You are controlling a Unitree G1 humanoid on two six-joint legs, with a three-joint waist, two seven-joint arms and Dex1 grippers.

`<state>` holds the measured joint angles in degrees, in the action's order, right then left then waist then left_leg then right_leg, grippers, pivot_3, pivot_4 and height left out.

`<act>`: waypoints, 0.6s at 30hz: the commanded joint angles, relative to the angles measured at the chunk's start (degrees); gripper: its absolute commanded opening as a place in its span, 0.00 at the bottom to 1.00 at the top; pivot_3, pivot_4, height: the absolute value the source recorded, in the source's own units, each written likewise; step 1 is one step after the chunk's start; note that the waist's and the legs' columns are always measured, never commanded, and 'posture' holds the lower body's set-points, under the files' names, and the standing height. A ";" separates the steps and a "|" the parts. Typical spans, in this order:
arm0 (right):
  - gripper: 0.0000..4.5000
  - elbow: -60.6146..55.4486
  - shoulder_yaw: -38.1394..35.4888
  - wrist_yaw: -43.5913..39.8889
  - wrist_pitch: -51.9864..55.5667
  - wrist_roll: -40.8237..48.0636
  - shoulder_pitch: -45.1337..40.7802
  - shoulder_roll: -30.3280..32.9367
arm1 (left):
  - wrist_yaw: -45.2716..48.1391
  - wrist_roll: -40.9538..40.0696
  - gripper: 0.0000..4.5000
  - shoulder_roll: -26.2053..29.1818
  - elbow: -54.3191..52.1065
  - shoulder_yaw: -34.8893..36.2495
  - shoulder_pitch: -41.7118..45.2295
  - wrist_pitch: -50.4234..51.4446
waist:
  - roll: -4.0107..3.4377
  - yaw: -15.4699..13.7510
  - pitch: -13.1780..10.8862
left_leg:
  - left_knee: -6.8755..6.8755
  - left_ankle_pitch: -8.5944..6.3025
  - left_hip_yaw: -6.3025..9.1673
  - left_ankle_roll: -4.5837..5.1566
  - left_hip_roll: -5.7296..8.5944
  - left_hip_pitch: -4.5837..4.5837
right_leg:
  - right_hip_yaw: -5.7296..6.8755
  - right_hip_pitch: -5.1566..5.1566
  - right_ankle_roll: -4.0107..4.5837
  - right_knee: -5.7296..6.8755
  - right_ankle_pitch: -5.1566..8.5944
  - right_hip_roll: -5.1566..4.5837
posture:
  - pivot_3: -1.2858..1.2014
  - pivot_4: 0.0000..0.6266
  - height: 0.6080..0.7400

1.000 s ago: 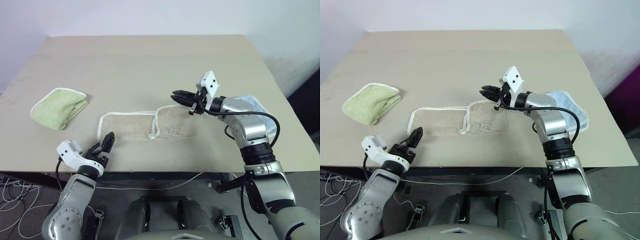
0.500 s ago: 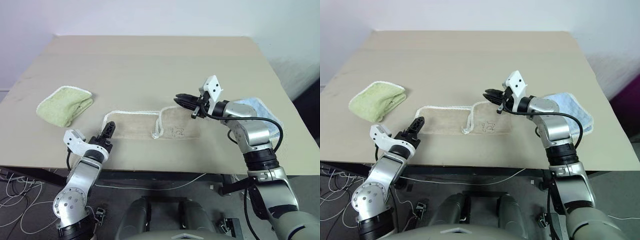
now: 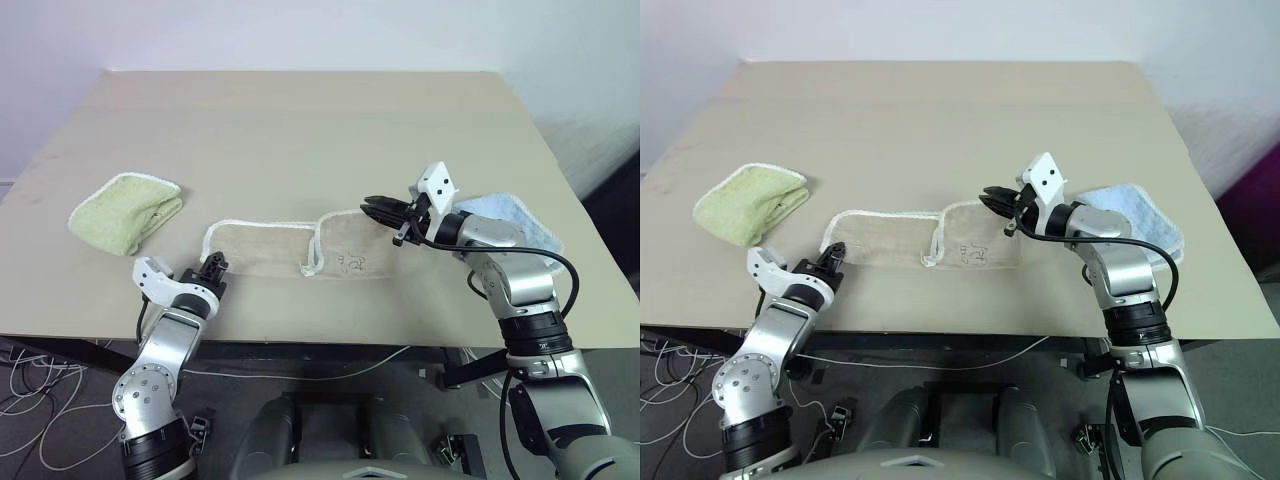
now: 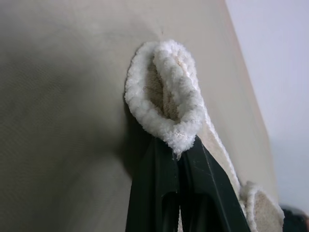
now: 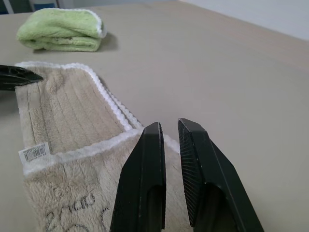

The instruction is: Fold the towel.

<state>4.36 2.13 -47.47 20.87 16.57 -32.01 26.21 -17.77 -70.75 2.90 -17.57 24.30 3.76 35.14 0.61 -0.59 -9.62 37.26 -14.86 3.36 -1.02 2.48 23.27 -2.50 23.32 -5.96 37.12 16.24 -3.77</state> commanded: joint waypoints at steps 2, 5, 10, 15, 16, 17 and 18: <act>0.13 -3.04 -1.82 0.63 -0.08 0.52 0.71 1.31 | 4.83 -1.06 0.00 5.40 -0.60 4.86 2.22 -3.45 | 0.01 0.15 -0.01 | -0.01 0.00 0.00 -0.01 -0.02 0.00 | 0.00 0.01 0.00 0.00 0.00 0.02 | 0.52 0.24 1.00; 0.13 -3.14 -2.42 0.98 -0.12 0.63 1.27 1.95 | 8.28 -2.13 0.00 9.97 -0.05 7.49 3.15 -3.91 | 0.01 0.27 -0.01 | -0.05 0.00 -0.01 -0.01 -0.02 0.00 | -0.01 0.03 0.01 -0.03 0.00 0.02 | 0.52 0.24 1.00; 0.13 -3.47 -2.96 1.69 -0.25 0.84 2.06 2.66 | 14.98 -0.76 0.00 17.40 -0.51 6.87 3.38 -2.25 | 0.01 0.33 -0.02 | -0.06 0.01 -0.02 -0.02 -0.04 0.00 | -0.02 0.03 0.01 -0.03 0.00 0.02 | 0.52 0.24 1.00; 0.13 -4.17 -3.25 2.57 -0.12 0.86 2.83 2.58 | 25.07 2.92 0.00 24.87 -3.01 -0.61 6.25 1.51 | 0.01 0.06 -0.02 | -0.06 0.01 -0.01 -0.02 -0.03 0.02 | -0.01 0.03 0.01 -0.04 0.00 0.01 | 0.52 0.24 1.00; 0.13 -4.30 -3.30 2.77 -0.08 0.85 2.95 2.55 | 26.70 3.75 0.00 25.70 -3.47 -2.19 6.97 1.92 | 0.02 0.03 -0.02 | -0.06 0.01 -0.01 -0.02 0.00 0.02 | -0.01 0.02 0.01 -0.04 0.00 -0.01 | 0.52 0.24 1.00; 0.13 -4.45 -3.40 2.98 -0.02 0.87 3.12 2.52 | 28.82 5.15 0.00 26.60 -4.33 -4.86 8.19 2.50 | 0.02 0.02 -0.02 | -0.07 0.01 -0.01 -0.02 0.01 0.02 | -0.01 0.02 0.01 -0.05 0.00 -0.01 | 0.52 0.24 1.00; 0.13 -4.59 -3.46 3.16 0.02 0.90 3.27 2.50 | 30.45 6.54 0.00 27.20 -5.14 -7.23 9.20 2.91 | 0.01 0.04 -0.03 | -0.07 0.01 -0.01 -0.02 0.01 0.02 | -0.01 0.02 0.01 -0.05 0.00 -0.01 | 0.52 0.24 1.00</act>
<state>2.29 0.52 -44.78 20.94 16.64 -28.87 28.24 9.32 -66.25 29.05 -19.43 19.99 11.53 37.44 0.62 -0.55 -9.65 37.19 -14.85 3.35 -1.04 2.49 23.29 -2.52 23.35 -5.95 37.07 16.25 -3.79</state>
